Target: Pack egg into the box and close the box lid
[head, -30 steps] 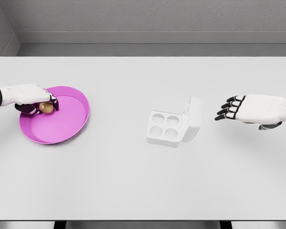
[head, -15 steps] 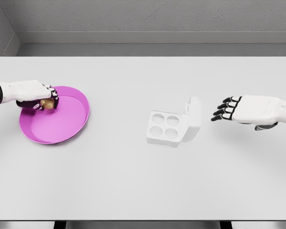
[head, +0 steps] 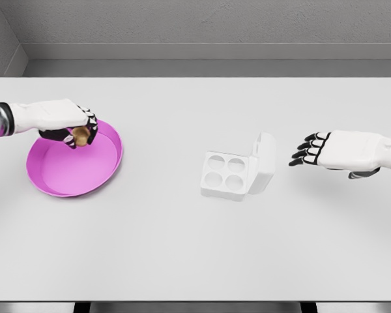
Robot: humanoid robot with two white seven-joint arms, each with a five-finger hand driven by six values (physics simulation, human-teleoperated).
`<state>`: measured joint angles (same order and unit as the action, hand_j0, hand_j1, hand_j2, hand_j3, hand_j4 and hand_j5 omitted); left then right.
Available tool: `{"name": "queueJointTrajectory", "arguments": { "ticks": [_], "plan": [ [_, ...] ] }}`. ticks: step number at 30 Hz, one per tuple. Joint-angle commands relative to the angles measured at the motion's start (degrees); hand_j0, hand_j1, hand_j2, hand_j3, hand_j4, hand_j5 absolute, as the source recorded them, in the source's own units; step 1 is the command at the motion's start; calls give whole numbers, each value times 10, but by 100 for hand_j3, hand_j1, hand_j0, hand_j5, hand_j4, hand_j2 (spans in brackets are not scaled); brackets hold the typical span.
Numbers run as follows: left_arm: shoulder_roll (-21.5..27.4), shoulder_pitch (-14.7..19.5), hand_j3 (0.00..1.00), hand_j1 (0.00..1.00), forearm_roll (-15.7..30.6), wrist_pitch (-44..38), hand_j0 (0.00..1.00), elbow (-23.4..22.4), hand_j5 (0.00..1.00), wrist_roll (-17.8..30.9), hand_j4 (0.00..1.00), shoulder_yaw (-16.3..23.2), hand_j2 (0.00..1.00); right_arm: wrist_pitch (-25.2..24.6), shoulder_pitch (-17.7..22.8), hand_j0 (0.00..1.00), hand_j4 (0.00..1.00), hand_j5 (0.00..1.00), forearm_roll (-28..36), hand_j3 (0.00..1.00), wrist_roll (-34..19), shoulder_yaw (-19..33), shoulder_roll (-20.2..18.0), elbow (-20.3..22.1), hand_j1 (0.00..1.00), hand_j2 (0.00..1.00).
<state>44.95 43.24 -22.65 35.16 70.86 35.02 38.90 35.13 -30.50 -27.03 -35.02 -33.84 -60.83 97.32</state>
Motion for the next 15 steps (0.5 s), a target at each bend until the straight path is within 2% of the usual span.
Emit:
{"name": "queueJointTrajectory", "arguments": {
  "ticks": [1,15],
  "plan": [
    [-7,0,25,25,10,-2,25,7,25,0,25,-1,25,-1,0,100,100,100,2,100,0,0,-2,0,100,100],
    [-40,-1,25,25,35,-2,25,51,25,0,25,2,25,-1,-1,100,100,100,3,100,0,1,-4,0,100,100]
  ]
}}
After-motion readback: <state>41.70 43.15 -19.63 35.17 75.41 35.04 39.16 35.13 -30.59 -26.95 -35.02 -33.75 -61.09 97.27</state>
